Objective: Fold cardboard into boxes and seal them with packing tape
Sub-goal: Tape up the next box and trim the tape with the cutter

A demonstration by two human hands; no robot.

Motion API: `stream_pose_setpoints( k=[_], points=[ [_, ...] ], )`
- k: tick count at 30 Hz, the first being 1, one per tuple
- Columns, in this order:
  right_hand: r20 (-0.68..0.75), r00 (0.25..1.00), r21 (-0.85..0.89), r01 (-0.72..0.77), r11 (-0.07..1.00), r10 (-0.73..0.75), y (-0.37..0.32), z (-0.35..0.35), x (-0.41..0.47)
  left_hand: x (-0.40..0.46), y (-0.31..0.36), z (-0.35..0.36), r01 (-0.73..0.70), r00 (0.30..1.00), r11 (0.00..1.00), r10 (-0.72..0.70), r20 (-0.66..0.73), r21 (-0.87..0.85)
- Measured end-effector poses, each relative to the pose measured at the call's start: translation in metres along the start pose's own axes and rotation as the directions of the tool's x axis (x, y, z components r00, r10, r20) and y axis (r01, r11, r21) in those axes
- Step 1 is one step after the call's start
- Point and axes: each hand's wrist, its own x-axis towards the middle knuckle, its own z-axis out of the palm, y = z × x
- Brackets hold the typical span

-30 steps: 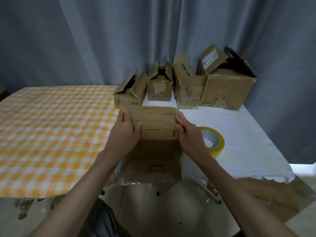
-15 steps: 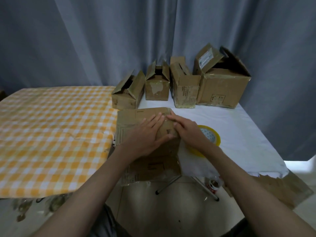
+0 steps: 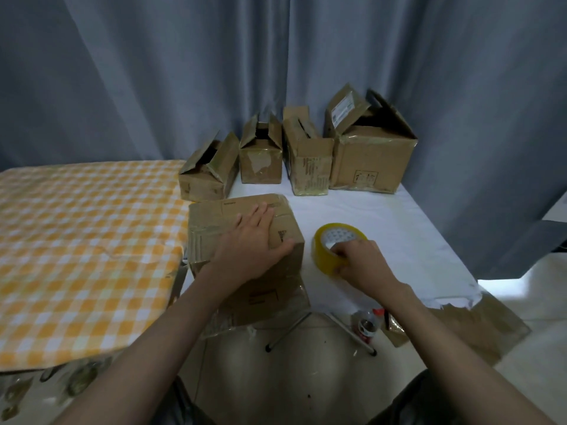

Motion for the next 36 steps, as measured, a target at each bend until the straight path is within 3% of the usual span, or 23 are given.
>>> stream_pose_setpoints(
  k=[3, 8, 17, 24, 32, 36],
  points=[
    [-0.088, 0.995, 0.124, -0.031, 0.992, 0.042, 0.006, -0.007, -0.006, 0.005, 0.006, -0.011, 0.023, 0.999, 0.997, -0.026, -0.041, -0.078],
    [-0.157, 0.986, 0.384, 0.004, 0.923, 0.061, 0.012, -0.028, -0.019, 0.013, 0.03, -0.031, -0.19, 0.974, 0.937, 0.142, -0.176, -0.295],
    [-0.129, 0.991, 0.544, 0.09, 0.834, -0.022, 0.014, -0.055, -0.04, 0.015, 0.068, -0.045, -0.344, 0.938, 0.786, 0.257, -0.235, -0.514],
    [-0.052, 0.997, 0.601, 0.072, 0.796, -0.051, 0.013, -0.064, -0.049, 0.004, 0.071, -0.044, -0.408, 0.908, 0.671, 0.228, -0.351, -0.619],
    [-0.011, 0.998, 0.6, 0.058, 0.798, -0.063, 0.009, -0.066, -0.053, -0.007, 0.079, -0.043, -0.381, 0.91, 0.68, 0.159, -0.382, -0.627],
    [0.024, 0.999, 0.698, 0.0, 0.716, -0.024, 0.006, -0.068, -0.055, -0.01, 0.085, -0.042, -0.301, 0.939, 0.695, 0.099, -0.328, -0.653]
  ],
)
